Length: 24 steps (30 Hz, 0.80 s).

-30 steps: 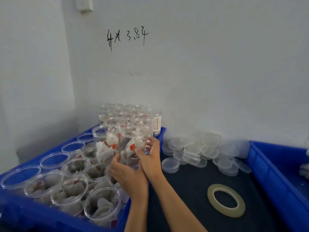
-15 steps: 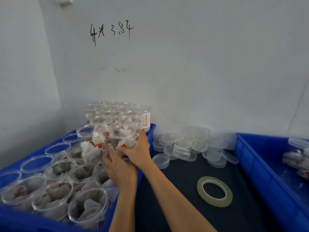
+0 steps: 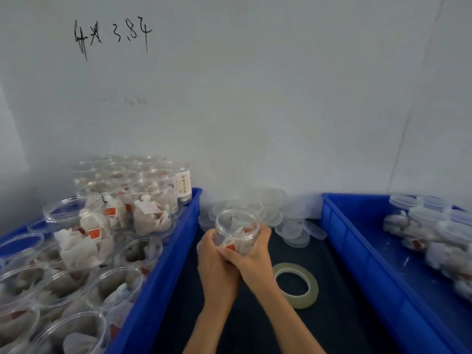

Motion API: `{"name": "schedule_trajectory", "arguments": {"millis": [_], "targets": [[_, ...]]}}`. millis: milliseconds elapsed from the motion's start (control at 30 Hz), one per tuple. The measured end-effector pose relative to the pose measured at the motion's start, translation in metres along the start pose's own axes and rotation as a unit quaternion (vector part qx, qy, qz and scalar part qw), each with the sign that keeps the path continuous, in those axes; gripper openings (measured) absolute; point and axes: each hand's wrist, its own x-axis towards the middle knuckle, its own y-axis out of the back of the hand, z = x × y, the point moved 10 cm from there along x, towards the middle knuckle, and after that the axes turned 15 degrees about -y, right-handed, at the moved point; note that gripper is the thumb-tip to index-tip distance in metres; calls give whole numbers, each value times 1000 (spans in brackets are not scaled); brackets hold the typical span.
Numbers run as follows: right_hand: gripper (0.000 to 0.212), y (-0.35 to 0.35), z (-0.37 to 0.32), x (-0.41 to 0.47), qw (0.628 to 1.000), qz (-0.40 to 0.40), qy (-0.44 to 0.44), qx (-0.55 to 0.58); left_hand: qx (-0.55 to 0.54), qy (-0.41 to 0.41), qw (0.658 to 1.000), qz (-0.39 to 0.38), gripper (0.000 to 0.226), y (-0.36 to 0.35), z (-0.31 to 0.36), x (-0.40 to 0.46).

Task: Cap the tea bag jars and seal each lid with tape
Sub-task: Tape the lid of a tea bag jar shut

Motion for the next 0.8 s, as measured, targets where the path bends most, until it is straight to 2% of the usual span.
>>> {"name": "schedule_trajectory", "arguments": {"millis": [67, 133, 300, 467, 600, 700, 800], "targets": [[87, 13, 19, 0, 1000, 13, -9, 3, -82, 21, 995, -46, 48, -27, -14, -10], [85, 24, 39, 0, 999, 26, -19, 1, -102, 29, 992, -75, 45, -46, -25, -21], [87, 32, 77, 0, 997, 46, -53, -10, -130, 44, 982, -129, 65, -75, -51, -35], [94, 32, 88, 0, 996, 74, -51, -10, -163, 40, 978, -124, 64, -85, -67, -38], [90, 35, 90, 2, 997, 67, -35, -6, -200, 48, 971, -118, 69, -94, -73, -37], [82, 33, 89, 3, 999, 17, -43, 9, -214, 45, 969, -116, 80, -97, -78, -36], [48, 41, 88, 8, 994, -25, -72, 72, -243, 62, 961, -113, 88, -99, -78, -33]]}}
